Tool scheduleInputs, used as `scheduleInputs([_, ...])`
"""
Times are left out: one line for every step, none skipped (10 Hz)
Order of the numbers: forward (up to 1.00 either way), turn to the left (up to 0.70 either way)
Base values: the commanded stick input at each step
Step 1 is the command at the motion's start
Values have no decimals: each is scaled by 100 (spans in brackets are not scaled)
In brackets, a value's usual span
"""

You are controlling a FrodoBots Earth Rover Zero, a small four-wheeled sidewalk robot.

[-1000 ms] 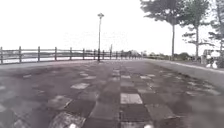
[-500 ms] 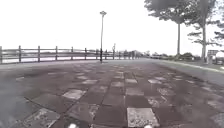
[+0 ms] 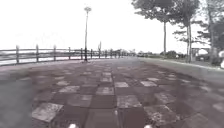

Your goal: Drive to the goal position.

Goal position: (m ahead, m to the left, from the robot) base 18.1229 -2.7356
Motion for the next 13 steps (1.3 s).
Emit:
scheduleInputs([100,0])
scheduleInputs([100,0])
scheduleInputs([100,0])
scheduleInputs([100,0])
scheduleInputs([100,0])
scheduleInputs([100,0])
scheduleInputs([100,0])
scheduleInputs([100,0])
scheduleInputs([100,0])
scheduleInputs([100,0])
scheduleInputs([100,0])
scheduleInputs([100,0])
scheduleInputs([100,0])
